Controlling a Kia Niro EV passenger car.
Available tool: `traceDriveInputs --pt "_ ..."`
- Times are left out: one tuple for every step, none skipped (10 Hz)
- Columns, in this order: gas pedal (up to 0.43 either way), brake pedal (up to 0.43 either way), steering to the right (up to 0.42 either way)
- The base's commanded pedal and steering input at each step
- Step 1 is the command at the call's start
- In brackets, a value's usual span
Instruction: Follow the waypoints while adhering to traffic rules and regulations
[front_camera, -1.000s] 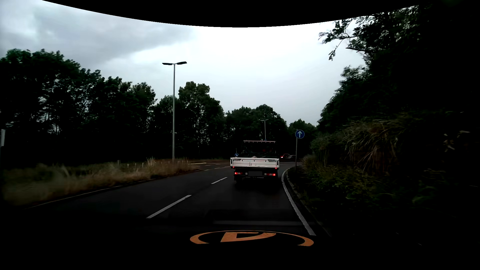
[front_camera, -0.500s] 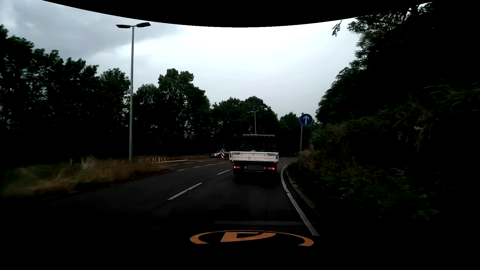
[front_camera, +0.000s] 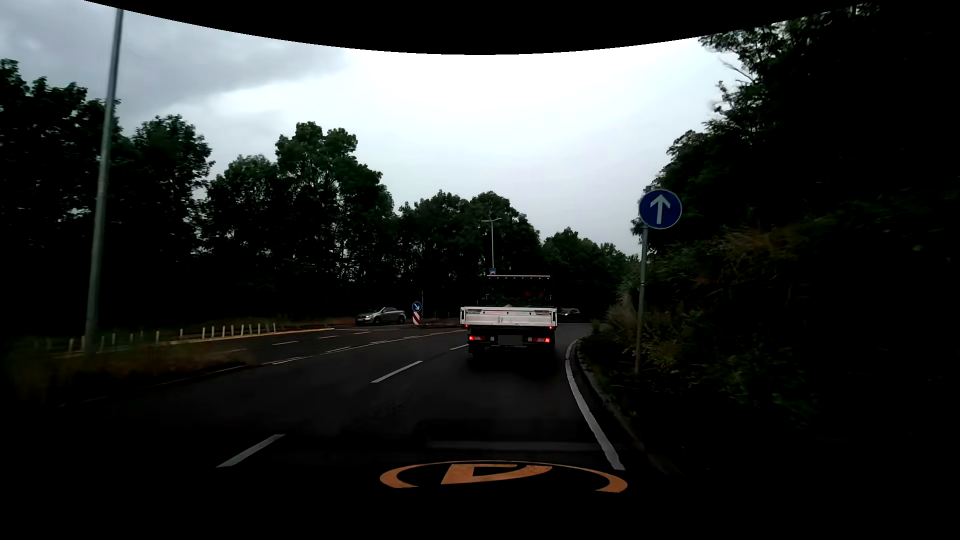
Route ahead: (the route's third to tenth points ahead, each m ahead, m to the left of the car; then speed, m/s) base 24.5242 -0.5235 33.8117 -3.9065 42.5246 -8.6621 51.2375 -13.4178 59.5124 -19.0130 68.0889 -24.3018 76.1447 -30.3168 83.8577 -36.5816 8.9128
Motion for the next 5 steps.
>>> traceDriveInputs --pt "0.110 0.000 0.031" --pt "0.110 0.000 0.036" --pt "0.110 0.000 0.043" --pt "0.110 0.000 0.051" --pt "0.110 0.000 0.054"
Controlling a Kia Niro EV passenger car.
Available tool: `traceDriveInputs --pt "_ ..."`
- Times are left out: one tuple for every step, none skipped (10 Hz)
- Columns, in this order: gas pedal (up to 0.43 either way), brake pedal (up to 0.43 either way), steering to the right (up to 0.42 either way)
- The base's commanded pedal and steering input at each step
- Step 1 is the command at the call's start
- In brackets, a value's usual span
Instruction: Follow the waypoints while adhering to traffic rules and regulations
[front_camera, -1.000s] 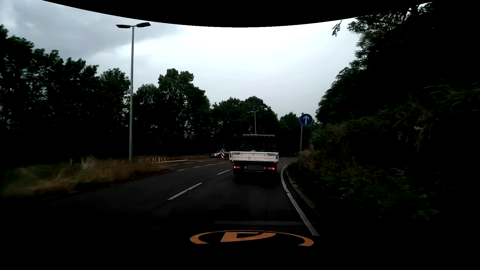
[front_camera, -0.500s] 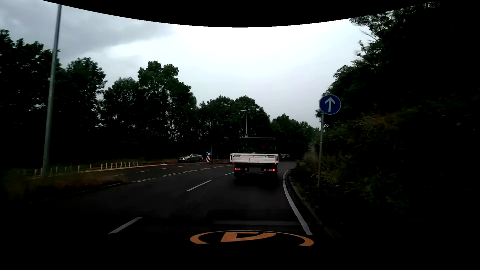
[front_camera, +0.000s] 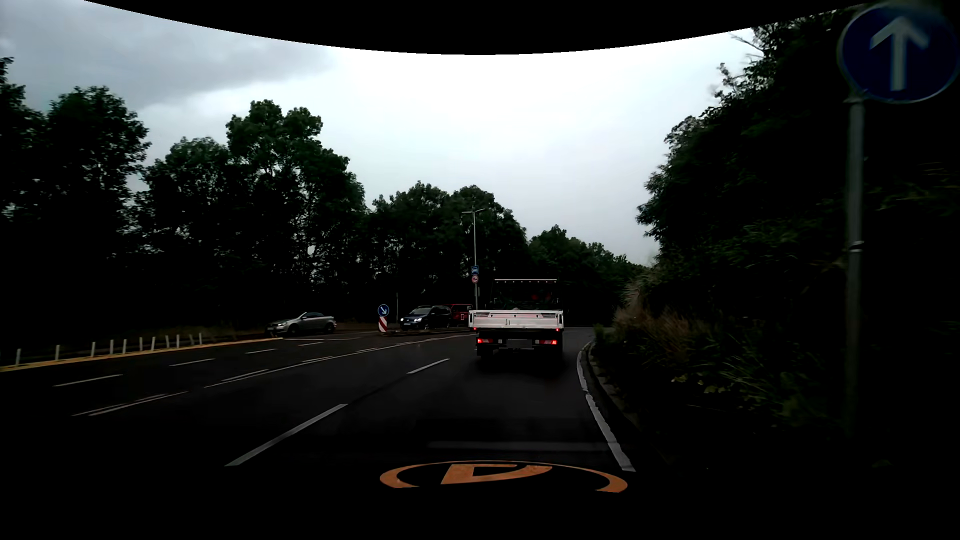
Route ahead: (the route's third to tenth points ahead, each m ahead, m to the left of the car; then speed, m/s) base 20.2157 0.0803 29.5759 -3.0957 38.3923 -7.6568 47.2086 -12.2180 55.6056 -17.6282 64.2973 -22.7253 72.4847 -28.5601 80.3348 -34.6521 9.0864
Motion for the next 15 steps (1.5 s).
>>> traceDriveInputs --pt "0.110 0.000 0.052" --pt "0.110 0.000 0.050" --pt "0.110 0.000 0.050" --pt "0.110 0.000 0.051" --pt "0.110 0.000 0.052" --pt "0.110 0.000 0.058" --pt "0.110 0.000 0.061" --pt "0.110 0.000 0.062" --pt "0.110 0.000 0.062" --pt "0.110 0.000 0.063" --pt "0.098 0.000 0.064" --pt "0.098 0.000 0.064" --pt "0.000 0.000 0.064" --pt "0.000 0.000 0.064" --pt "0.000 0.000 0.062"
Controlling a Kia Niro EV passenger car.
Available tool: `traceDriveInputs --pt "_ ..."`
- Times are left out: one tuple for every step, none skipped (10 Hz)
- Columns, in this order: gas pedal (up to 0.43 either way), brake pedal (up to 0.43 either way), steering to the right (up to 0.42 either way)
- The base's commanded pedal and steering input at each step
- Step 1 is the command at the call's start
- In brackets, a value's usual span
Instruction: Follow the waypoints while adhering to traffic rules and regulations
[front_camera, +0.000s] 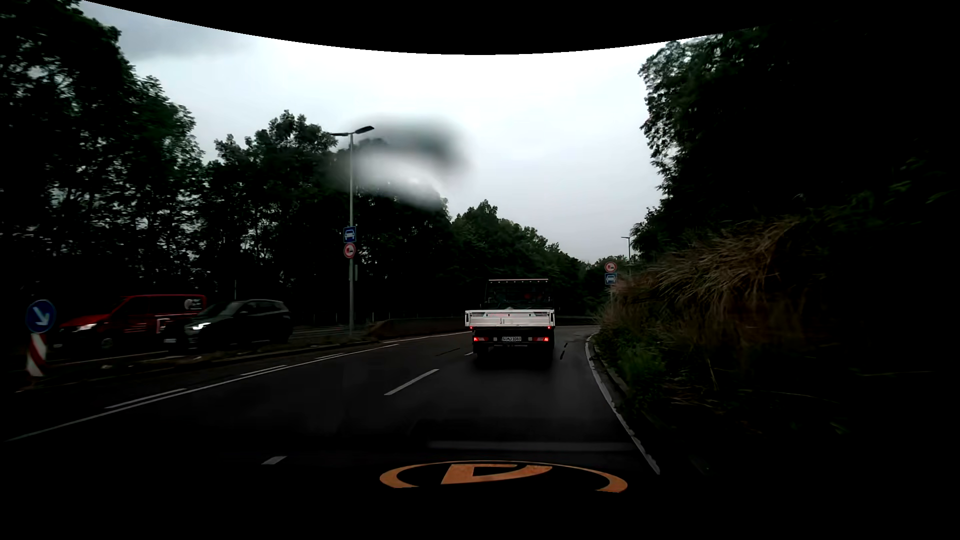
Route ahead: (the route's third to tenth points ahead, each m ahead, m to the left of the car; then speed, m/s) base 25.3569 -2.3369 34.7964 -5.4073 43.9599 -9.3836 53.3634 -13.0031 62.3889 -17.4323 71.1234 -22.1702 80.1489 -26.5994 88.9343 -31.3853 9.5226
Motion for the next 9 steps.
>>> traceDriveInputs --pt "0.008 0.000 0.061" --pt "0.067 0.000 0.061" --pt "0.067 0.000 0.060" --pt "0.079 0.000 0.058" --pt "0.098 0.000 0.055" --pt "0.098 0.000 0.054" --pt "0.098 0.000 0.053" --pt "0.098 0.000 0.050" --pt "0.098 0.000 0.045"
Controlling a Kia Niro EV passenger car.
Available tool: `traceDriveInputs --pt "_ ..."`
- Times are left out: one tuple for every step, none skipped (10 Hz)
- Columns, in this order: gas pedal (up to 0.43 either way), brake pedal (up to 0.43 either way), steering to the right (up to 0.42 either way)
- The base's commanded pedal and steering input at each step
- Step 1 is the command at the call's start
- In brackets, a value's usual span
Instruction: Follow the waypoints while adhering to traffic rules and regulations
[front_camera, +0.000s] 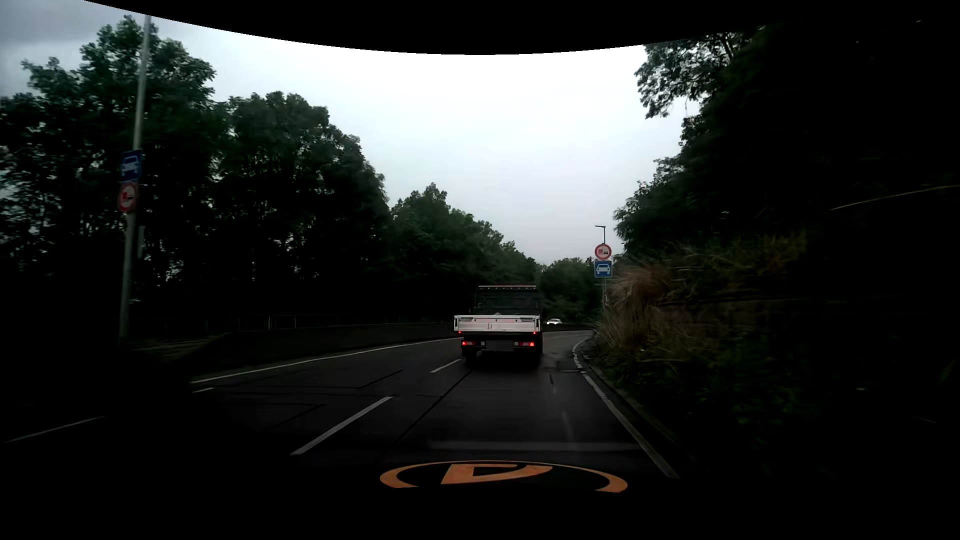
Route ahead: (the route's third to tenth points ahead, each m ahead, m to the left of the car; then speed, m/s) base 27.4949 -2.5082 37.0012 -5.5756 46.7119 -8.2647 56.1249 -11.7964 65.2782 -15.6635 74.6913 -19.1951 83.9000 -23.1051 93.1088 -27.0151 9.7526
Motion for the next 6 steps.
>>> traceDriveInputs --pt "0.098 0.000 0.037" --pt "0.098 0.000 0.036" --pt "0.098 0.000 0.039" --pt "0.087 0.000 0.046" --pt "0.079 0.000 0.052" --pt "0.067 0.000 0.055"
